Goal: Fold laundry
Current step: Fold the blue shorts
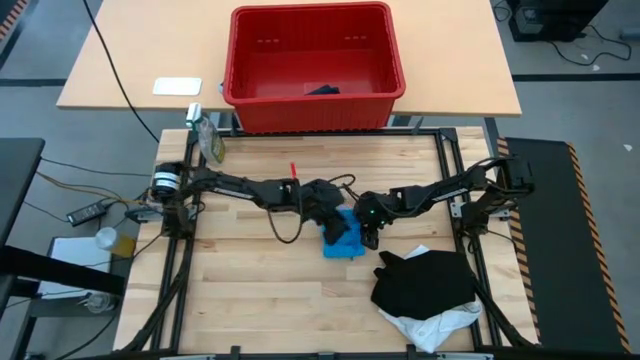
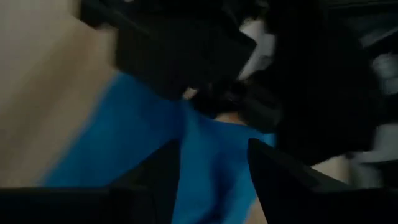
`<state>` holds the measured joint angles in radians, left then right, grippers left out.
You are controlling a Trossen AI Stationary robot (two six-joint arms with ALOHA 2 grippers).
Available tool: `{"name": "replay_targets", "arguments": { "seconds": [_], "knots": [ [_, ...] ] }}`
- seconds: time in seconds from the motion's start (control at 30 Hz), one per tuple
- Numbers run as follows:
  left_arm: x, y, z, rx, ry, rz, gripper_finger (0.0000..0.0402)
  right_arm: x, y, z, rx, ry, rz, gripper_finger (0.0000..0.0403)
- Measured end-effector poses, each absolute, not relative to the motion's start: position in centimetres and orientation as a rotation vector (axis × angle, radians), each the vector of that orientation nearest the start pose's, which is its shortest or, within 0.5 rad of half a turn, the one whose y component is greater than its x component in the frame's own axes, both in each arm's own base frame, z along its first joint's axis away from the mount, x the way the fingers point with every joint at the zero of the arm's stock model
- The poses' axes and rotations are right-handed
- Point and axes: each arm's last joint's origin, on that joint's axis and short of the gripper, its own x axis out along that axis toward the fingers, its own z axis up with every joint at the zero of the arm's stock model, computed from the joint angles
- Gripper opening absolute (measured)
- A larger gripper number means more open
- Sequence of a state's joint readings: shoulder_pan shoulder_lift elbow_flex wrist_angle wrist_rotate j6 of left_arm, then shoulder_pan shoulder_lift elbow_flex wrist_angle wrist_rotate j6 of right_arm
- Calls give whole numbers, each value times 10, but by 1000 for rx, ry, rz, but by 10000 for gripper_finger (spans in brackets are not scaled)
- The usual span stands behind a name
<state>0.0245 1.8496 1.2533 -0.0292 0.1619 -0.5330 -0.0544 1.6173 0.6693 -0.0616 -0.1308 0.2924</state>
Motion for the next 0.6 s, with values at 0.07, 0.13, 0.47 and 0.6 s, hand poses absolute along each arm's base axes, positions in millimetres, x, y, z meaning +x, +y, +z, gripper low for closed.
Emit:
{"name": "replay_targets", "arguments": {
  "seconds": [0.07, 0.13, 0.47, 0.6],
  "knots": [
    [399, 4, 216, -482, 704, 96, 181, 275, -11, 122, 361, 1010, -78, 172],
    [393, 5, 210, -427, 777, 120, 175, 275, -11, 122, 360, 1010, -78, 172],
    [395, 17, 179, -531, 908, 121, 153, 275, -11, 122, 364, 1009, -81, 171],
    [396, 24, 177, -510, 898, 129, 153, 275, -11, 122, 367, 1009, -82, 171]
  ]
}}
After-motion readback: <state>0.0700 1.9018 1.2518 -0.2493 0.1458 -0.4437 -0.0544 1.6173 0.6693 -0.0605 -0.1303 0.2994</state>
